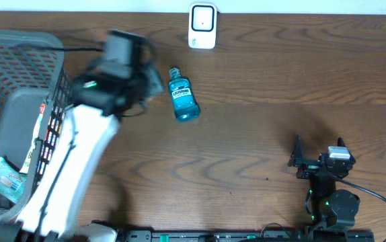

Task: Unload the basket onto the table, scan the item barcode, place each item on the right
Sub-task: 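Carry the orange packet past the scanner and drop it on the table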

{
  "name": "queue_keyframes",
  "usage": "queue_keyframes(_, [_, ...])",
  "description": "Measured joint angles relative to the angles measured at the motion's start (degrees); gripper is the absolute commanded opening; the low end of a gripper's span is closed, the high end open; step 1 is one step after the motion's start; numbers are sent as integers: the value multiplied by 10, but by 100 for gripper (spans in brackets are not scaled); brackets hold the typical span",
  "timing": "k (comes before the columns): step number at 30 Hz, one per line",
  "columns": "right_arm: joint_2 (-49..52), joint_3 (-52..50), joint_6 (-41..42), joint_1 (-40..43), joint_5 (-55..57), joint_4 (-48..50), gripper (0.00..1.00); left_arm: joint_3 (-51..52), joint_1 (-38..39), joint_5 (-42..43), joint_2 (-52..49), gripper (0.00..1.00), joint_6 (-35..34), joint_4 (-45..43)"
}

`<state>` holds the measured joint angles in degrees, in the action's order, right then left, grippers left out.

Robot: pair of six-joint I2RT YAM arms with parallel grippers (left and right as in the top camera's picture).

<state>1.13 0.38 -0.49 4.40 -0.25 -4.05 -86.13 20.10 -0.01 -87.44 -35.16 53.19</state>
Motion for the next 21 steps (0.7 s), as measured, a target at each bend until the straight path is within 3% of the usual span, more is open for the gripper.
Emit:
queue_keyframes(7, [0,0,0,0,0,0,99,5,94,-29,-159,31,7,-21])
queue_keyframes(18, [0,0,0,0,0,0,99,6,214,-30,-312,32,37,-110])
queue_keyframes(19, [0,0,0,0,0,0,99,6,217,-29,-320,35,37,-112])
queue_keyframes(21, [0,0,0,0,0,0,99,9,219,-30,-325,66,39,-112])
